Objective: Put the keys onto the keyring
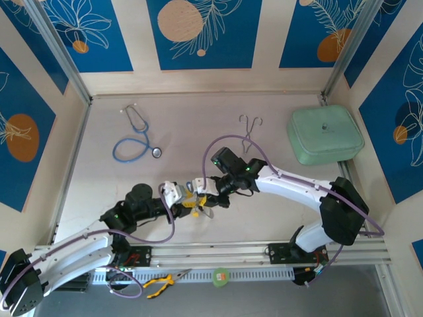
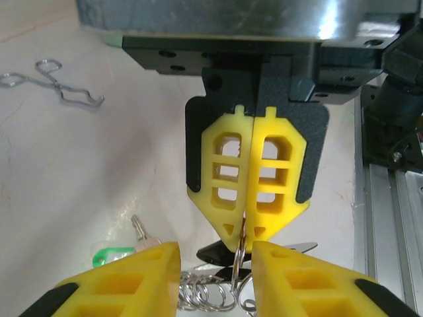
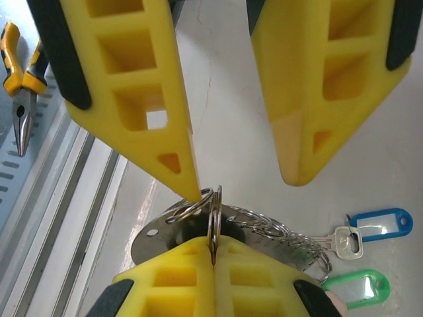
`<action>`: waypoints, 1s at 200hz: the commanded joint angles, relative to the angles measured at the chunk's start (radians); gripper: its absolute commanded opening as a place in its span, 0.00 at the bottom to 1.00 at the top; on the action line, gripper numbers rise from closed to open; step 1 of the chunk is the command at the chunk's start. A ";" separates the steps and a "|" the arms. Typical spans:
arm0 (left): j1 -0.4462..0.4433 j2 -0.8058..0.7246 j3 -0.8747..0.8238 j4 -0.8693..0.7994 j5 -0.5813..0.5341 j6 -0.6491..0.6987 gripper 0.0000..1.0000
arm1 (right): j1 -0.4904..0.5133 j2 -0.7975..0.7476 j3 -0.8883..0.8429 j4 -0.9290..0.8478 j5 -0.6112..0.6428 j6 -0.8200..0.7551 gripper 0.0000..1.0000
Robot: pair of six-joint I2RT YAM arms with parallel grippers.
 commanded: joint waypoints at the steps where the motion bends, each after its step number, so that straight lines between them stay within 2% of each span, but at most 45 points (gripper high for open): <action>1: -0.006 0.012 0.029 -0.070 -0.003 0.020 0.33 | 0.011 0.015 0.046 -0.085 0.030 -0.002 0.00; 38: -0.007 0.046 0.034 -0.043 0.028 0.035 0.30 | 0.024 0.020 0.071 -0.080 0.001 0.015 0.00; 93: -0.006 0.085 0.033 0.008 0.052 0.040 0.14 | 0.050 0.031 0.090 -0.075 -0.011 0.022 0.00; 122: -0.007 0.086 0.025 0.034 0.063 0.035 0.01 | 0.049 0.021 0.079 -0.051 -0.018 0.035 0.00; 141: -0.006 0.086 0.011 0.067 0.070 0.021 0.00 | 0.009 -0.028 0.021 0.049 -0.072 0.091 0.11; 160: -0.006 0.090 -0.026 0.151 0.082 -0.012 0.00 | -0.048 -0.091 -0.080 0.193 -0.177 0.135 0.22; 182: -0.006 0.098 -0.070 0.259 0.092 -0.038 0.00 | -0.095 -0.143 -0.193 0.365 -0.264 0.175 0.26; 200: -0.006 0.103 -0.084 0.295 0.096 -0.042 0.00 | -0.110 -0.141 -0.219 0.397 -0.271 0.173 0.26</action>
